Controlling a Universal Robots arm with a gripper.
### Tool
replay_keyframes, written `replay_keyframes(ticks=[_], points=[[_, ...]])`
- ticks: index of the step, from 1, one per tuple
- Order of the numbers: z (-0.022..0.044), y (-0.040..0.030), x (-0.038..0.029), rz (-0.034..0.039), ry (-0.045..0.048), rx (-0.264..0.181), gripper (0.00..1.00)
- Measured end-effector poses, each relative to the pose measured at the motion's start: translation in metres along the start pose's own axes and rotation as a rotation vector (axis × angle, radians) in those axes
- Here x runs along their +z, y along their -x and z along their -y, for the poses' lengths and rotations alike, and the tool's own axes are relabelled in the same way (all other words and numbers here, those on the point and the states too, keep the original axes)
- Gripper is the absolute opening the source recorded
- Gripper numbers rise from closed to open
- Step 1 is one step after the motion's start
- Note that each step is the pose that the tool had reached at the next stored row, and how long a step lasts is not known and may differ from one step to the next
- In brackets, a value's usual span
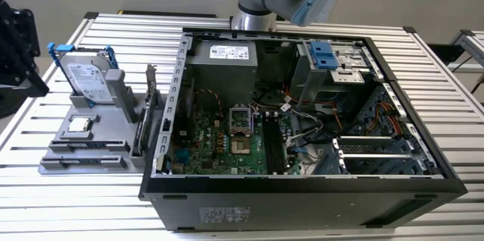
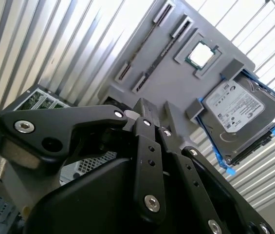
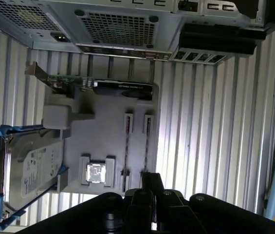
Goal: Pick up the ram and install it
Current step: 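Pick up the ram and move it above insertion slot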
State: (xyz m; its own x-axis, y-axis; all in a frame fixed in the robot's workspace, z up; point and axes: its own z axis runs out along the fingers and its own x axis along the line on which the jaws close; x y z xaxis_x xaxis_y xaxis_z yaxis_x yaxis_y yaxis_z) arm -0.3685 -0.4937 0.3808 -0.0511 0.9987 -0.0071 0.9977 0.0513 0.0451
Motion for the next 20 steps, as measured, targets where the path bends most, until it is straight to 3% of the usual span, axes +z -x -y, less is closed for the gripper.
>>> replay_keyframes(ticks=[9, 16, 17, 20], points=[[0.0002, 0.0, 0.0, 0.0034, -0.0006, 0.074, 0.0], [0.0002, 0.0, 0.0, 0.0044, -0.0007, 0.097, 0.0], [0.0002, 0.0, 0.0, 0.0046, -0.0007, 0.1, 1.0], [0.0002, 0.0, -0.0001, 0.005, -0.0008, 0.108, 1.0]])
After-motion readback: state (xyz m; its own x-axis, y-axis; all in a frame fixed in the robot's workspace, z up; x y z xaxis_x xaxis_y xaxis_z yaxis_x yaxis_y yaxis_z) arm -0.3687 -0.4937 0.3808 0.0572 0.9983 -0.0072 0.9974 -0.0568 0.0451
